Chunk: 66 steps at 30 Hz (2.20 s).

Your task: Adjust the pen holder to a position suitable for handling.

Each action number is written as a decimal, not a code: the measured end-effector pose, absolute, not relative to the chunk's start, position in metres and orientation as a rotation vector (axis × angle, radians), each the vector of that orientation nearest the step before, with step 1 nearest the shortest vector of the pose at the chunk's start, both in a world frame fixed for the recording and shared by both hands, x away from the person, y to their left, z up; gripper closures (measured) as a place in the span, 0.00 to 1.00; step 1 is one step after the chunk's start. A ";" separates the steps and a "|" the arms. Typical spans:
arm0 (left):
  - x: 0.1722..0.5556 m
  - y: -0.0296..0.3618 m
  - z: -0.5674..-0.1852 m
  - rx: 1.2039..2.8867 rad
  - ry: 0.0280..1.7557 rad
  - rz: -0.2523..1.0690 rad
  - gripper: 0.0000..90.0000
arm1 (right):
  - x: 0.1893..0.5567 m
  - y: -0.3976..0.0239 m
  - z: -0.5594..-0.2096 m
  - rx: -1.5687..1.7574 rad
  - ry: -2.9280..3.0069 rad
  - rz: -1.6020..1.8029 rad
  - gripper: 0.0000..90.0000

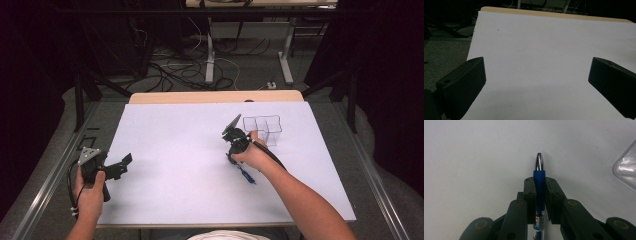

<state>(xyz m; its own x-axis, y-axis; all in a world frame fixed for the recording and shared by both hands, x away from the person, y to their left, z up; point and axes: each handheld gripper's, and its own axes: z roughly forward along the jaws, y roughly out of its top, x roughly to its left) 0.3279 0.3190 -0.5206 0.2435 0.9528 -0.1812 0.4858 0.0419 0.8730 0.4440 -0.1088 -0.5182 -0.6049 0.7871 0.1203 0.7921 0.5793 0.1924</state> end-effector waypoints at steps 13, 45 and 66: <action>0.328 0.319 -0.521 1.587 1.379 0.631 0.01 | 0.443 -0.116 -0.505 -1.445 -2.733 -0.559 0.89; 0.329 0.318 -0.521 1.590 1.376 0.633 0.01 | 0.458 -0.142 -0.469 -1.597 -2.484 -1.233 0.89; 0.329 0.318 -0.521 1.594 1.374 0.636 0.01 | 0.470 -0.158 -0.440 -1.755 -2.359 -1.545 0.89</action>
<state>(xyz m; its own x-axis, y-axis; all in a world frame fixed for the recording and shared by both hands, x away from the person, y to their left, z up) 0.3291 0.3178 -0.5212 0.2473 0.9534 -0.1729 0.4850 0.0327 0.8739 0.4700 -0.1578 -0.4403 -0.4297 0.8277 0.3608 0.6614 0.0165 0.7499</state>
